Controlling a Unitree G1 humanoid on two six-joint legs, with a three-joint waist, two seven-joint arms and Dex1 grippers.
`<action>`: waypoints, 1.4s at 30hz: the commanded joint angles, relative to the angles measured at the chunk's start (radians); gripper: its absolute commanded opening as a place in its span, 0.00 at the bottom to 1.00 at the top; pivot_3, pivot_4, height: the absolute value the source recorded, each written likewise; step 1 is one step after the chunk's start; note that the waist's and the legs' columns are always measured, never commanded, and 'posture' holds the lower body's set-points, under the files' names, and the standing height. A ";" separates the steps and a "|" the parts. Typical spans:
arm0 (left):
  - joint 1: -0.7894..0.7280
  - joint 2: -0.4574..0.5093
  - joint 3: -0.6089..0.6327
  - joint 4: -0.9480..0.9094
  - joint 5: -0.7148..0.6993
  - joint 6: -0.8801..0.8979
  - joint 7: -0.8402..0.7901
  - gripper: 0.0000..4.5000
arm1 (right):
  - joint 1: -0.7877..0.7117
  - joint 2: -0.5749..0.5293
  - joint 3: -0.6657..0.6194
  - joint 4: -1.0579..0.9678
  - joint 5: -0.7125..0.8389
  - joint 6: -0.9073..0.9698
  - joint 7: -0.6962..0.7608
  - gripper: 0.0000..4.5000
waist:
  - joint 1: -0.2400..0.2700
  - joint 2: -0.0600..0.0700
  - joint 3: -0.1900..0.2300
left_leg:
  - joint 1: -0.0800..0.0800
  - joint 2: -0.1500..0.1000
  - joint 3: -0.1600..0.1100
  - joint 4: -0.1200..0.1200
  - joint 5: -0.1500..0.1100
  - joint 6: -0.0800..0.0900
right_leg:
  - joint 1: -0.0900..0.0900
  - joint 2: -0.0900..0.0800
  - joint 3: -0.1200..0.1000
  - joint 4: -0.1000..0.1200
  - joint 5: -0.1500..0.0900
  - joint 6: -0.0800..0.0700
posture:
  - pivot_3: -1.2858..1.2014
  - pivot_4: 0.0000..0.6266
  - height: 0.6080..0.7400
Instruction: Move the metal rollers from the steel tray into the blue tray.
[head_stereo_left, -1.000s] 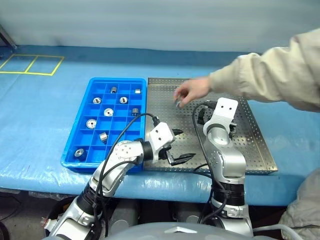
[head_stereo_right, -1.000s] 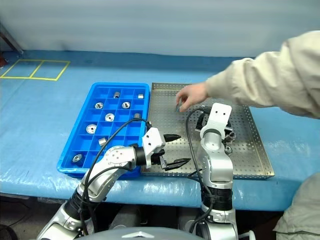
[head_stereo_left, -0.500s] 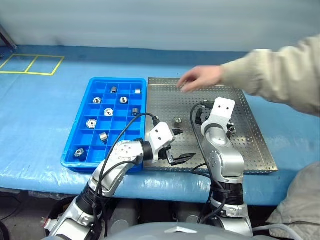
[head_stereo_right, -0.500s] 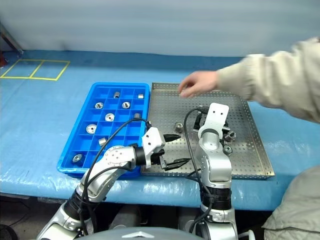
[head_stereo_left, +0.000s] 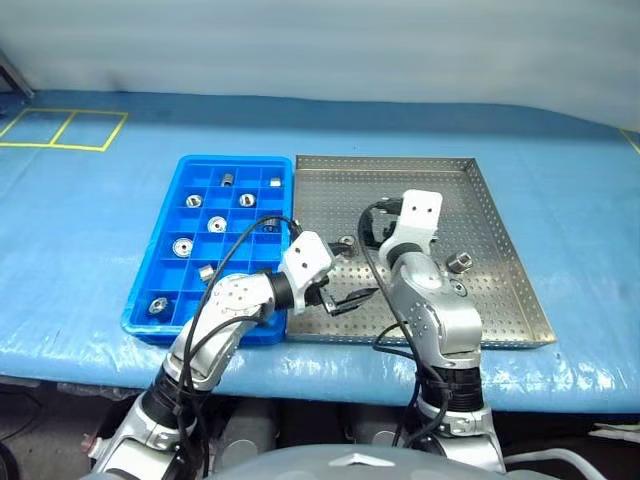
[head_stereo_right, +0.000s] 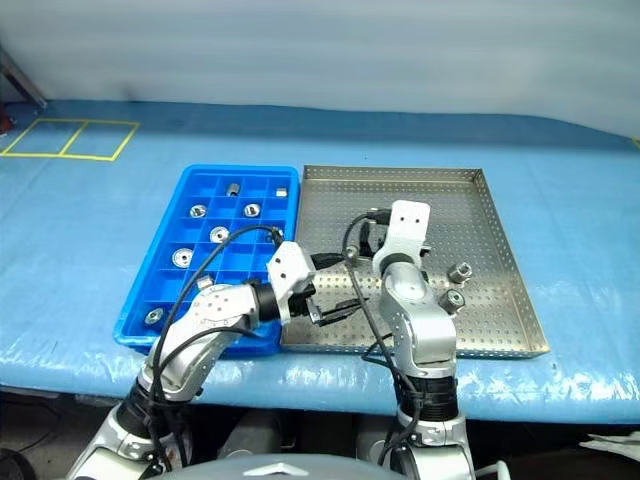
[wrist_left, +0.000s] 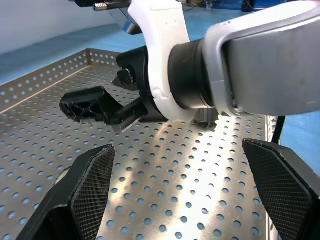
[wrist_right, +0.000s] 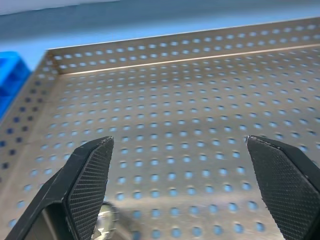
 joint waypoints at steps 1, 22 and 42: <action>0.031 0.033 0.052 -0.071 -0.031 -0.004 -0.008 0.99 | -0.008 0.023 0.042 -0.019 0.011 -0.009 0.042 1.00 | 0.007 0.000 0.000 | 0.000 0.000 0.000 0.000 0.000 0.000 | 0.000 0.000 0.000 0.000 0.000 0.000 | 0.54 0.24 1.00; 0.104 0.036 0.046 -0.157 -0.065 0.050 0.049 0.99 | 0.025 0.005 0.029 0.199 -0.047 -0.092 0.092 1.00 | 0.064 0.000 0.000 | 0.000 -0.001 -0.002 -0.003 0.001 -0.002 | -0.001 -0.001 -0.002 -0.002 -0.001 -0.002 | 0.57 0.24 1.00; 0.090 -0.024 0.105 -0.187 -0.131 0.075 0.109 1.00 | -0.068 0.004 0.045 0.075 -0.092 -0.016 0.059 0.38 | 0.072 0.000 0.001 | 0.000 -0.001 -0.003 -0.010 0.005 -0.005 | -0.003 -0.001 -0.002 -0.002 -0.001 -0.002 | 0.58 0.24 1.00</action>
